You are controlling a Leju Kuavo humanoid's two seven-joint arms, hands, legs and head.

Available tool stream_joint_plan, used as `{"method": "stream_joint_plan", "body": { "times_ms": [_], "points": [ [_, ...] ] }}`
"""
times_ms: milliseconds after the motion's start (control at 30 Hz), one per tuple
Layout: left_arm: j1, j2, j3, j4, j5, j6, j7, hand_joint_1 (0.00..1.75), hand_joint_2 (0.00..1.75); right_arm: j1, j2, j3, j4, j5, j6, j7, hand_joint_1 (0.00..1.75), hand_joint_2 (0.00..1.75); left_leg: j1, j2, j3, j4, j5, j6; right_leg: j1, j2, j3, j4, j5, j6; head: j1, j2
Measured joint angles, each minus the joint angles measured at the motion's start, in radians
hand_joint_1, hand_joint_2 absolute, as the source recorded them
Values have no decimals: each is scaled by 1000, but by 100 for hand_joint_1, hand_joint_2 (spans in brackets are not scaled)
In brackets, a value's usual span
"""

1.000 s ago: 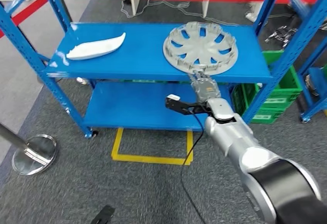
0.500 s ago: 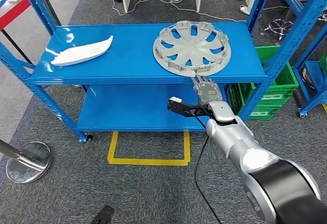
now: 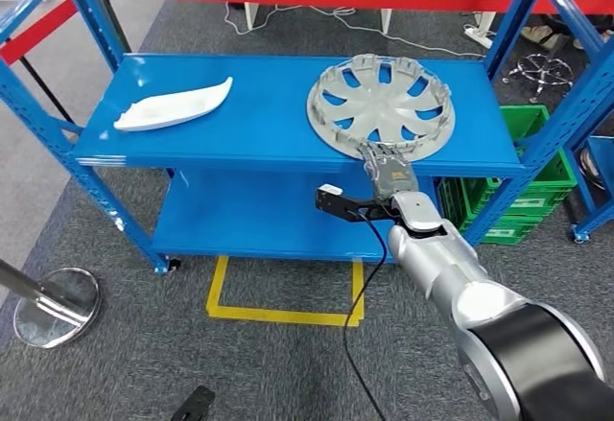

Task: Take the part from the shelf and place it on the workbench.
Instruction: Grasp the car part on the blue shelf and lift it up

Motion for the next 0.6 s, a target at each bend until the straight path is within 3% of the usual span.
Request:
{"method": "stream_joint_plan", "body": {
  "times_ms": [167, 200, 267, 333, 367, 400, 467, 533, 600],
  "points": [
    [-4, -1, 0, 0, -1, 0, 0, 0, 0, -10, 1, 0, -7, 0, -21, 2, 0, 175, -1, 6, -9, 20, -17, -20, 2, 5, 24, -25, -25, -38, -8, 0],
    [-6, -1, 0, 0, -1, 1, 0, 0, 0, -15, 1, 0, -10, 0, -32, 2, 0, 175, -1, 9, -28, 56, -32, -25, 0, 6, 29, -26, -29, -44, -9, 0],
    [-9, -2, 0, 0, -1, 1, 0, 0, 0, -23, 1, 0, -12, 1, -54, 4, 0, 175, -1, 12, -104, 180, -71, -31, 0, 6, 39, -27, -37, -52, -11, 0],
    [-6, -2, 0, 0, -2, 1, 0, 0, 0, -22, 1, 0, -12, 2, -66, 6, 0, 175, -1, 13, -176, 272, -76, -31, 2, 6, 50, -27, -46, -55, -11, 0],
    [-4, -1, 0, 0, -2, 1, 1, 0, 0, -19, 1, 0, -12, 2, -70, 7, 0, 175, -3, 13, -190, 270, -50, -26, 2, 7, 57, -27, -51, -55, -11, 0],
    [-3, -1, 0, 0, -2, 1, 1, 0, 0, -17, 1, 0, -12, 2, -74, 8, 0, 175, -5, 13, -186, 231, -6, -20, 2, 9, 63, -27, -56, -54, -11, 0],
    [-3, 0, 0, 0, -2, 1, 1, 0, 0, -16, 1, 0, -13, 2, -81, 10, 0, 175, -14, 13, -148, 108, 84, 0, 3, 12, 75, -27, -67, -48, -11, 0],
    [-3, -1, 0, 0, -2, 1, 2, 0, 0, -16, 1, 0, -13, 2, -84, 12, 0, 175, -18, 14, -115, 26, 104, 10, 7, 15, 79, -27, -78, -39, -10, 0],
    [-3, -1, 0, 0, -3, 1, 2, 0, 0, -16, 1, 0, -13, 3, -84, 13, 0, 175, -17, 13, -103, 6, 87, 11, 8, 15, 83, -32, -85, -28, -10, 0]
  ]
}}
